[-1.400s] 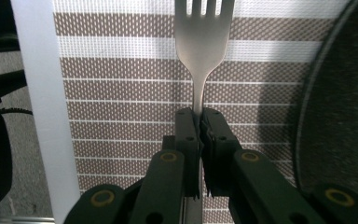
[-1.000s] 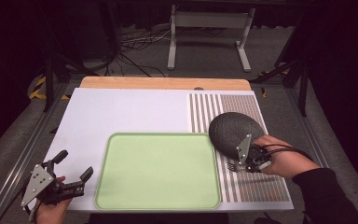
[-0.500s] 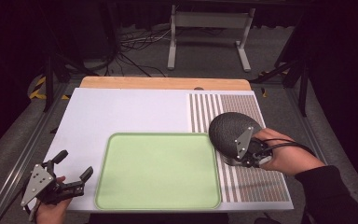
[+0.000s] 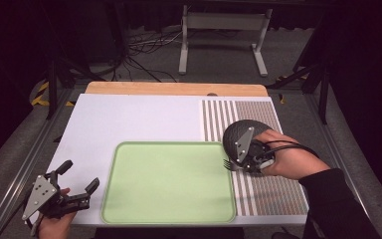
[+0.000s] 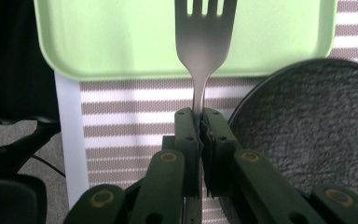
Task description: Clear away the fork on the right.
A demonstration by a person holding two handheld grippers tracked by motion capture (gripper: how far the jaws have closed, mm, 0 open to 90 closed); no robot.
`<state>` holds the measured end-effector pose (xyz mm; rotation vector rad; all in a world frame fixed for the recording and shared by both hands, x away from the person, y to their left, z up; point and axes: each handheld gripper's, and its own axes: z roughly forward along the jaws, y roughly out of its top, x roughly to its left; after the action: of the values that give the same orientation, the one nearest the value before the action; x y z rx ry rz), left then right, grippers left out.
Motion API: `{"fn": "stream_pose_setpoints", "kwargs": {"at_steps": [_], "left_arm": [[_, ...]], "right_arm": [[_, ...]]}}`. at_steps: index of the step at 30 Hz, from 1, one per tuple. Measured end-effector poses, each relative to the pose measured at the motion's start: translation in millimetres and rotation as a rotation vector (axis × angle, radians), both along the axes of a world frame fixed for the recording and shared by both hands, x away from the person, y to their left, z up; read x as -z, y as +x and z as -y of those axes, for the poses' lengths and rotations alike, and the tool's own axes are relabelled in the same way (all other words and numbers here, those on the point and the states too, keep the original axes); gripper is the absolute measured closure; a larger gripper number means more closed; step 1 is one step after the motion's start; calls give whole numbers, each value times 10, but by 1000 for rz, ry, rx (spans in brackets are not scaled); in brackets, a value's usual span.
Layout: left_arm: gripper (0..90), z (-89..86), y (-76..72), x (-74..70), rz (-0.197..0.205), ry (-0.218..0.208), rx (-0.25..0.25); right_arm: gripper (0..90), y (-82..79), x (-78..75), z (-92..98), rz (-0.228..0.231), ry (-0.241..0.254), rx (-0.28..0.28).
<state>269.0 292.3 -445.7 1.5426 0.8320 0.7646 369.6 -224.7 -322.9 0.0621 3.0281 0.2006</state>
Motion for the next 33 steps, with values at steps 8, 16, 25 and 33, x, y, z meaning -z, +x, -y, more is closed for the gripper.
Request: {"fn": "stream_pose_setpoints", "kwargs": {"at_steps": [8, 16, 25, 33], "left_arm": [[0, 2, -1, -3, 2, 1, 4], [0, 0, 1, -4, 3, 2, 7], [0, 1, 0, -6, 6, -1, 8], [0, 5, -1, -7, 6, 0, 11]], "right_arm": [[857, 15, -26, -282, 4, 10, 14], [857, 23, -70, -544, 12, 16, 17], [857, 59, -99, -794, 0, 60, 151], [857, 61, -63, -936, -30, 95, 317]]}}
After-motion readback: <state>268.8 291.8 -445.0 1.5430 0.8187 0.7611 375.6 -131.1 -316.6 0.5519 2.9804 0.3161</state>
